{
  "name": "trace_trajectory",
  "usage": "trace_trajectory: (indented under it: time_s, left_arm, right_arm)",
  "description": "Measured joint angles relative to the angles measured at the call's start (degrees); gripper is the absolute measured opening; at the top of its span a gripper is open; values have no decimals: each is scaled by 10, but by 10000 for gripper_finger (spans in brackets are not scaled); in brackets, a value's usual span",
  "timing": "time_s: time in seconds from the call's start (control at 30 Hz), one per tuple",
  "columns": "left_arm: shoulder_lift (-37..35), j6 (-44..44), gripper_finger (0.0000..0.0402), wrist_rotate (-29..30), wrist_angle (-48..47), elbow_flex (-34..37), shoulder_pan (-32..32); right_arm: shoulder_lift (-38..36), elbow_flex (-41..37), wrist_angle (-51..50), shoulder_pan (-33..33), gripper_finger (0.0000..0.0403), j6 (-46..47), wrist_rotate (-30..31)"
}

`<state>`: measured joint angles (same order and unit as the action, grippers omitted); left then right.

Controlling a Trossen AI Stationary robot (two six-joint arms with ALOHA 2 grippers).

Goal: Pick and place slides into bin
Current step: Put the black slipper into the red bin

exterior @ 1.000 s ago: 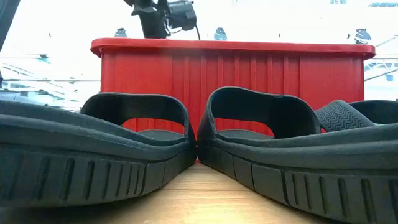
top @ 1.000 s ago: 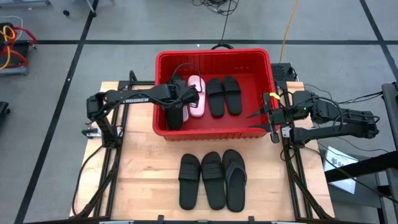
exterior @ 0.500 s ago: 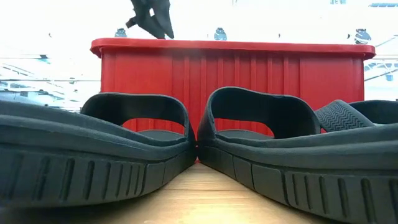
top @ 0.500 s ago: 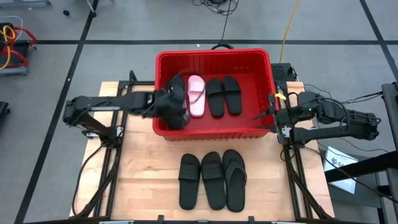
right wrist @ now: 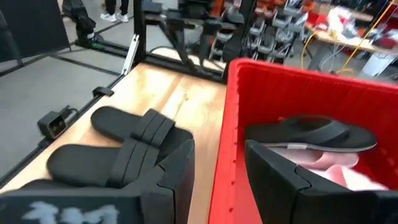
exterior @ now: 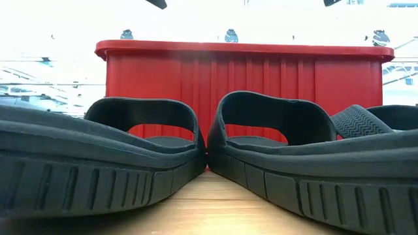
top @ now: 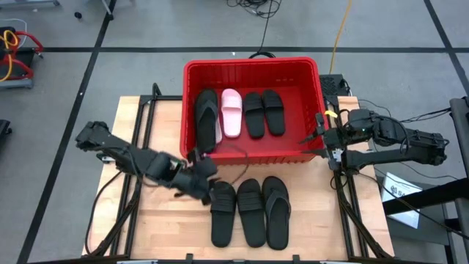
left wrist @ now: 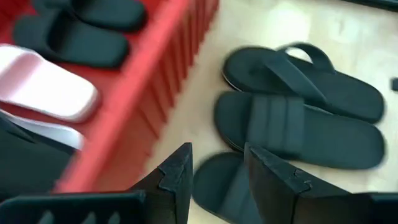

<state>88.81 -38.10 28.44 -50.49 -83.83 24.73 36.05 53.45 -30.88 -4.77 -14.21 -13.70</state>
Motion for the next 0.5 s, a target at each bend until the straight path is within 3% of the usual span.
trace_trajectory:
  time_s: [0.23, 0.5]
  left_arm:
    - [21, -83, 140, 1, -3, 0, 41]
    - [26, -112, 140, 5, -4, 0, 49]
  right_arm:
    - [7, 0, -120, 21, 130, 83, -47]
    - [44, 0, -259, 131, 130, 180, -61]
